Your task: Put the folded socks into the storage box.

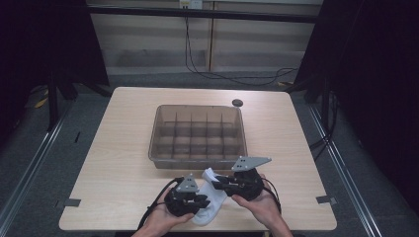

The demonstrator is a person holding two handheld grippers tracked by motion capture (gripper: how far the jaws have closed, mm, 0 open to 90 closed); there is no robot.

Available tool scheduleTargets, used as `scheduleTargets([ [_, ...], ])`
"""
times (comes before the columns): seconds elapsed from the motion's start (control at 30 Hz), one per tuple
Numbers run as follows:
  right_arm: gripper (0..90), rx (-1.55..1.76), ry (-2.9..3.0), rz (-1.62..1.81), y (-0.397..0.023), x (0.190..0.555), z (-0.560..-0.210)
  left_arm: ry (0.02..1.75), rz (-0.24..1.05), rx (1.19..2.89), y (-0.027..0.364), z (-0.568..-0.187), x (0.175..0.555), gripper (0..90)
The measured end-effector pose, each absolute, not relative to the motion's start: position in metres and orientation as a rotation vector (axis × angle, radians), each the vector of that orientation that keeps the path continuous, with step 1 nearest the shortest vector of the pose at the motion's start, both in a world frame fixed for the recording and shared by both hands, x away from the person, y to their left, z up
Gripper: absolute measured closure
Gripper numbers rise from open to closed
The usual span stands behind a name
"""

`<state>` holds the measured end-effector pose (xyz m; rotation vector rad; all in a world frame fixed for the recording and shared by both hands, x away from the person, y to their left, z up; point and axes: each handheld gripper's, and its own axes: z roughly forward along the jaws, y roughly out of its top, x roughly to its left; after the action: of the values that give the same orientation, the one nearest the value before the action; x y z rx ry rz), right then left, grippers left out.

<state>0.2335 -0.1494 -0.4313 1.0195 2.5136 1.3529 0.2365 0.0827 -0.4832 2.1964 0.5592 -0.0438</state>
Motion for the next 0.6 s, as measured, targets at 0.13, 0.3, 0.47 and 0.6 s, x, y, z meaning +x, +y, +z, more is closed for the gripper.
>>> scheduleTargets([
  [0.13, 77.7, 1.006, 2.537, 1.334, -0.144, 0.233, -0.437, 0.53, -0.048, 2.191, 0.103, -0.469, 0.231, 80.7],
  [0.3, 77.7, 1.008, 2.551, 1.324, -0.14, 0.234, -0.44, 0.487, -0.097, 2.224, 0.112, -0.479, 0.223, 84.4],
  [0.47, 77.7, 0.992, 2.549, 1.337, -0.139, 0.233, -0.439, 0.506, -0.111, 2.252, 0.105, -0.498, 0.227, 83.0],
  [0.6, 77.7, 0.955, 2.567, 1.347, -0.134, 0.227, -0.437, 0.514, -0.045, 2.241, 0.101, -0.5, 0.224, 84.1],
])
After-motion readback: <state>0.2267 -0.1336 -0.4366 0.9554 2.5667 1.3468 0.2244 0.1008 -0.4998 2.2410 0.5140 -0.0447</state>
